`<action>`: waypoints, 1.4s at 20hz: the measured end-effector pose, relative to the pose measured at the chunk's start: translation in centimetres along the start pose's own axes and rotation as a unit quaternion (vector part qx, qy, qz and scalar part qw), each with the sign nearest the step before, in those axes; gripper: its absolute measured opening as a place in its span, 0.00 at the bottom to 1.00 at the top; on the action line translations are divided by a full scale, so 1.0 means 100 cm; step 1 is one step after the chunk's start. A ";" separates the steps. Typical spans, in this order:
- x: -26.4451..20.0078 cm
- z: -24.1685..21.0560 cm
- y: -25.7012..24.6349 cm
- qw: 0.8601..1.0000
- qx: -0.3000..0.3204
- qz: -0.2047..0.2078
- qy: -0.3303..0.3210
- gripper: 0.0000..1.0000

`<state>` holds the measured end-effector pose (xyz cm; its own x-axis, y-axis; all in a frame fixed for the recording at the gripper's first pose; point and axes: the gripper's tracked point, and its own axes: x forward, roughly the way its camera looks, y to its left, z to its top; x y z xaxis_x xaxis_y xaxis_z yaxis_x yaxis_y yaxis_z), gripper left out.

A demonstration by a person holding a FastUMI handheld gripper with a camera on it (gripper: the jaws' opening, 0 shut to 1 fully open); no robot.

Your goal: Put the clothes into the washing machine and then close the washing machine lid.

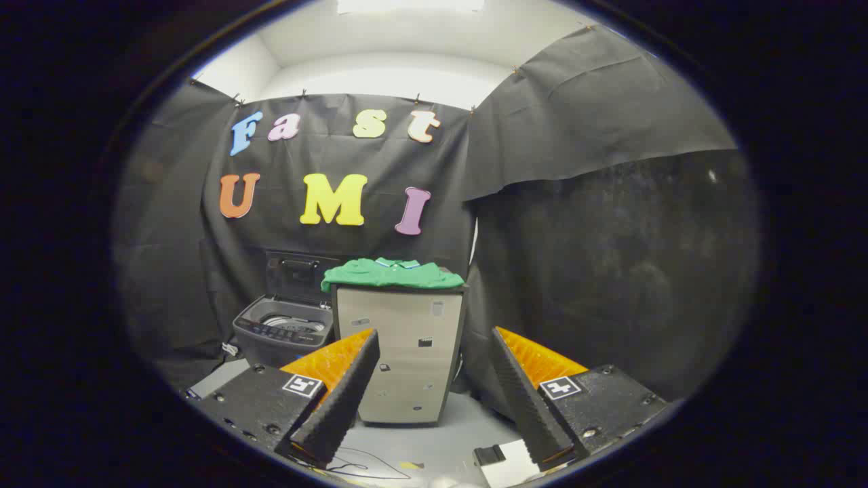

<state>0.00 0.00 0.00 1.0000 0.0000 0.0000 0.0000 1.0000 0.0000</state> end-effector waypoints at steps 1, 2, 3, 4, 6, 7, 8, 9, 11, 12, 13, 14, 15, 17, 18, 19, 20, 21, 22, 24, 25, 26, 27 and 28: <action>-0.001 0.000 0.000 1.000 0.000 -0.001 -0.001 1.00; -0.002 0.001 0.000 1.000 0.001 -0.003 0.000 1.00; -0.002 -0.001 0.000 1.000 0.002 -0.004 0.000 1.00; -0.001 -0.002 0.000 1.000 0.002 -0.005 0.001 1.00; -0.002 -0.004 0.001 1.000 0.005 -0.007 0.003 1.00; -0.001 -0.006 0.002 1.000 0.005 -0.008 0.005 1.00; -0.002 -0.008 0.003 1.000 0.007 -0.009 0.006 1.00; -0.002 -0.008 0.004 1.000 0.008 -0.010 0.006 1.00; -0.002 -0.008 0.006 1.000 0.007 -0.010 0.005 1.00; -0.002 -0.008 0.006 1.000 0.007 -0.010 0.006 1.00; -0.001 -0.009 0.007 1.000 0.006 -0.011 0.007 1.00; -0.001 -0.009 0.007 1.000 0.006 -0.011 0.007 1.00; -0.002 -0.009 0.007 1.000 0.006 -0.012 0.008 1.00; -0.002 -0.008 0.007 1.000 0.007 -0.012 0.008 1.00; -0.002 -0.008 0.007 1.000 0.006 -0.013 0.009 1.00; -0.001 -0.008 0.008 1.000 0.006 -0.013 0.010 1.00; 0.000 -0.008 0.009 1.000 0.006 -0.012 0.009 1.00; 0.002 -0.008 0.009 1.000 0.005 -0.013 0.010 1.00; 0.002 -0.007 0.011 1.000 0.004 -0.013 0.011 1.00; 0.004 -0.006 0.014 1.000 0.002 -0.012 0.011 1.00; 0.005 -0.004 0.016 1.000 0.001 -0.013 0.011 1.00; 0.006 -0.003 0.018 1.000 0.001 -0.013 0.012 1.00; 0.008 0.000 0.020 1.000 0.001 -0.013 0.012 1.00; 0.010 0.003 0.023 1.000 0.001 -0.012 0.011 1.00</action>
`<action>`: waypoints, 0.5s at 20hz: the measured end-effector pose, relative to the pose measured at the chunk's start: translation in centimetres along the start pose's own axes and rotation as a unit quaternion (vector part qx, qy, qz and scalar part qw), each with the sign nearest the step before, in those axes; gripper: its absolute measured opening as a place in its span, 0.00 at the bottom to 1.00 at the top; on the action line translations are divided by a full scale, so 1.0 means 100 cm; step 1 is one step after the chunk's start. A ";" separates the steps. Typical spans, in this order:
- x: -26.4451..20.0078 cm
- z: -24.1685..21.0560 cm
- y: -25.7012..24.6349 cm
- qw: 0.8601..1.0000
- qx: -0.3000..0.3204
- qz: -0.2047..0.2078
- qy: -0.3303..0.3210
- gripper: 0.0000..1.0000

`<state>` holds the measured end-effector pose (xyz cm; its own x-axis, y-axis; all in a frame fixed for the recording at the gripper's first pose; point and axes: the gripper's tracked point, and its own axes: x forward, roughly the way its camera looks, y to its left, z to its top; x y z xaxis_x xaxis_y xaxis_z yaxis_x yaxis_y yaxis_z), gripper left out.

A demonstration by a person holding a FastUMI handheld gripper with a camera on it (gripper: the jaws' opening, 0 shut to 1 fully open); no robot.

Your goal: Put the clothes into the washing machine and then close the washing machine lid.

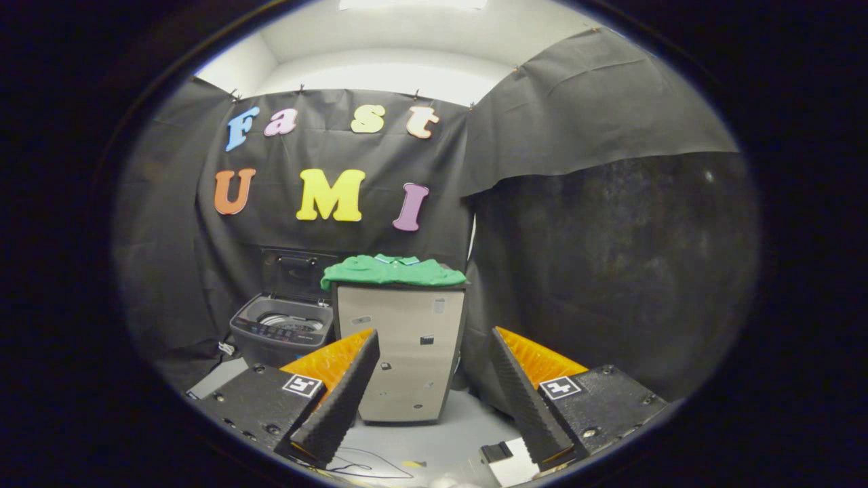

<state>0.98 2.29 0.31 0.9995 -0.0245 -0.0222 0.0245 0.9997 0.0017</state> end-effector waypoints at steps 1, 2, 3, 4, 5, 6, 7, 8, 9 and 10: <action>0.002 0.002 0.002 1.000 -0.001 -0.001 -0.001 1.00; 0.005 0.006 0.004 1.000 -0.001 -0.003 -0.001 1.00; 0.008 0.008 0.007 1.000 -0.001 -0.003 -0.002 1.00; 0.012 0.012 0.011 1.000 -0.002 -0.004 -0.001 1.00; 0.016 0.013 0.013 1.000 -0.003 -0.006 0.000 1.00; 0.019 0.017 0.017 1.000 -0.002 -0.006 0.001 1.00; 0.024 0.019 0.021 1.000 -0.001 -0.004 0.001 1.00; 0.029 0.023 0.024 1.000 -0.002 -0.005 0.004 1.00; 0.035 0.025 0.027 1.000 -0.003 -0.002 0.005 1.00; 0.041 0.030 0.030 1.000 -0.003 0.000 0.007 1.00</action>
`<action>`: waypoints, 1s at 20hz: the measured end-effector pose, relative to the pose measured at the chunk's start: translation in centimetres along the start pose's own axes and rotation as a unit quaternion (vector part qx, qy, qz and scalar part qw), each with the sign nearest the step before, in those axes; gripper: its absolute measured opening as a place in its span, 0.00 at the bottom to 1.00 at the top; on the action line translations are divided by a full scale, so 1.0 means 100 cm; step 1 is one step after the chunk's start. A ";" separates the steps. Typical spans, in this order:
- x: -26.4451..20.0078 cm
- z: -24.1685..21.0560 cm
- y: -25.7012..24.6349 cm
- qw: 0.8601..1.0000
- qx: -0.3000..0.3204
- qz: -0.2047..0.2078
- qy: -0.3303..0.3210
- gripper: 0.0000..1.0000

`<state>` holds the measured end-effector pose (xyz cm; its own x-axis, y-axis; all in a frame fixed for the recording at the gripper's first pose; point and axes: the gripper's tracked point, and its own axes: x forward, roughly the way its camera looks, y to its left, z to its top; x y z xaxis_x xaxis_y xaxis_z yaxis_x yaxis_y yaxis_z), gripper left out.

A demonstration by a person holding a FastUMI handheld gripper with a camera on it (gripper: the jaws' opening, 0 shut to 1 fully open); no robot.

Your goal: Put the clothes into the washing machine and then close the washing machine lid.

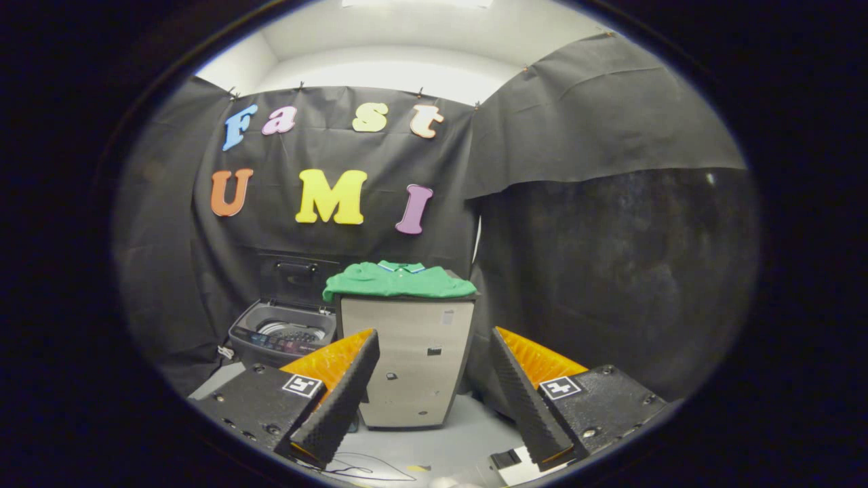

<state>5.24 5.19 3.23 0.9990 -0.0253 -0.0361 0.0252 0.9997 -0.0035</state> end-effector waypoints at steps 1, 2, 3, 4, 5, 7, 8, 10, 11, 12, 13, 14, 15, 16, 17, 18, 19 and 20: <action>0.007 0.004 0.001 1.000 0.002 0.001 0.001 1.00; 0.014 0.010 0.002 1.000 0.007 0.002 0.001 1.00; 0.023 0.016 0.002 1.000 0.012 -0.002 0.003 1.00; 0.033 0.022 0.004 1.000 0.015 0.000 0.002 1.00; 0.042 0.030 0.007 1.000 0.018 0.004 -0.002 1.00; 0.065 0.044 0.010 1.000 0.020 0.008 -0.009 1.00; 0.079 0.049 0.011 1.000 0.019 0.010 -0.010 1.00; 0.108 0.064 0.017 1.000 0.019 0.018 -0.017 1.00; 0.123 0.072 0.019 0.999 0.022 0.023 -0.023 1.00; 0.140 0.078 0.023 0.999 0.023 0.027 -0.024 1.00; 0.157 0.083 0.027 0.999 0.022 0.031 -0.023 1.00; 0.174 0.087 0.029 0.999 0.021 0.034 -0.021 1.00; 0.191 0.092 0.033 0.999 0.021 0.040 -0.019 1.00; 0.207 0.098 0.037 0.999 0.023 0.046 -0.019 1.00; 0.224 0.102 0.040 0.998 0.022 0.053 -0.017 1.00; 0.241 0.106 0.043 0.998 0.022 0.058 -0.015 1.00; 0.259 0.109 0.046 0.998 0.020 0.062 -0.012 1.00; 0.275 0.112 0.050 0.997 0.019 0.069 -0.007 1.00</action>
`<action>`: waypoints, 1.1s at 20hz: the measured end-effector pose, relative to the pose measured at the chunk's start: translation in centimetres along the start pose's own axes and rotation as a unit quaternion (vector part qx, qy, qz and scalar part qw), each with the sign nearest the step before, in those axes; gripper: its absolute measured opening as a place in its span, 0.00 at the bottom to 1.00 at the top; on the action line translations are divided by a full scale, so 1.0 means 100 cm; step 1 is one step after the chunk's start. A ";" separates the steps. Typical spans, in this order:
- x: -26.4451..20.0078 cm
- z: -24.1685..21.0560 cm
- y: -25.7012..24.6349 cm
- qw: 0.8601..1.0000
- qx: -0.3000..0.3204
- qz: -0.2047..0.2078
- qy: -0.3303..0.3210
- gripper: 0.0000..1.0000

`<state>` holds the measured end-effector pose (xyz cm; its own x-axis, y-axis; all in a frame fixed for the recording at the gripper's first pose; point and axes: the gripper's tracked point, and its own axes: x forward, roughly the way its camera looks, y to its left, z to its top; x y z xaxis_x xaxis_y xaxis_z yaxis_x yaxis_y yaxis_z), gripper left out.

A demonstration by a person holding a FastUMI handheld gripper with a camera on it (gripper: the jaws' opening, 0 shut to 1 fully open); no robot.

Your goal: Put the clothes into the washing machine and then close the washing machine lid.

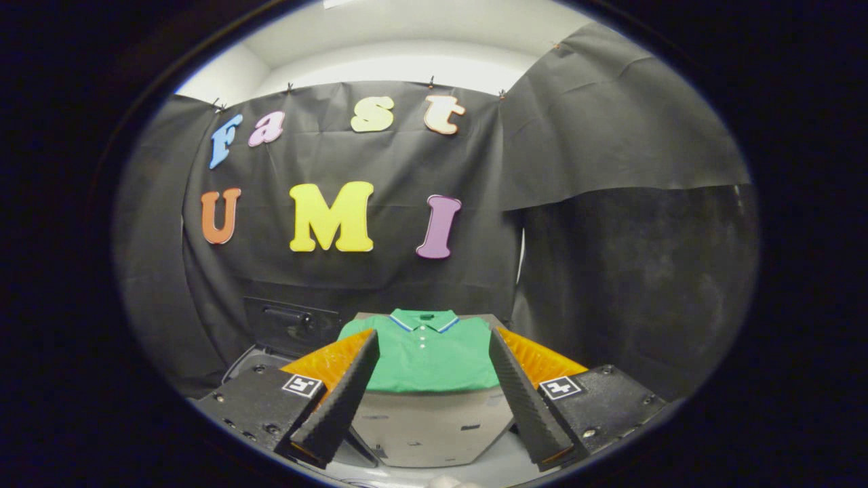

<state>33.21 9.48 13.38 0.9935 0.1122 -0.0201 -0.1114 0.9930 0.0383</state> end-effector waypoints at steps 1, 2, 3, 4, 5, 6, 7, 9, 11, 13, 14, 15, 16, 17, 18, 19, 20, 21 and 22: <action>0.018 0.002 0.003 1.000 -0.001 0.006 0.005 1.00; 0.035 0.005 0.004 1.000 -0.003 0.012 0.009 1.00; 0.050 0.006 0.005 1.000 -0.002 0.018 0.013 1.00; 0.066 0.007 0.007 0.999 0.000 0.025 0.020 1.00; 0.082 0.004 0.008 0.999 0.002 0.029 0.029 1.00; 0.098 0.002 0.007 0.999 0.004 0.031 0.039 1.00; 0.114 -0.002 0.007 0.998 0.004 0.032 0.050 1.00; 0.142 -0.011 0.005 0.997 0.004 0.033 0.076 1.00; 0.163 -0.022 0.009 0.993 0.013 0.048 0.106 1.00; 0.185 -0.038 0.007 0.989 0.012 0.047 0.142 1.00; 0.195 -0.046 0.005 0.986 0.011 0.046 0.160 1.00; 0.200 -0.051 0.005 0.984 0.013 0.048 0.172 1.00; 0.205 -0.059 0.004 0.981 0.014 0.044 0.188 1.00; 0.208 -0.067 0.005 0.979 0.013 0.041 0.199 1.00; 0.213 -0.074 0.005 0.977 0.008 0.039 0.211 1.00; 0.219 -0.085 0.004 0.974 0.002 0.033 0.226 1.00; 0.223 -0.094 0.004 0.970 -0.002 0.027 0.242 1.00; 0.225 -0.102 0.006 0.966 -0.002 0.025 0.256 1.00; 0.227 -0.108 0.006 0.964 -0.001 0.020 0.266 1.00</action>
<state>55.39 13.00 2.15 0.8349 0.1521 -0.5289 -0.1497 0.9876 0.0477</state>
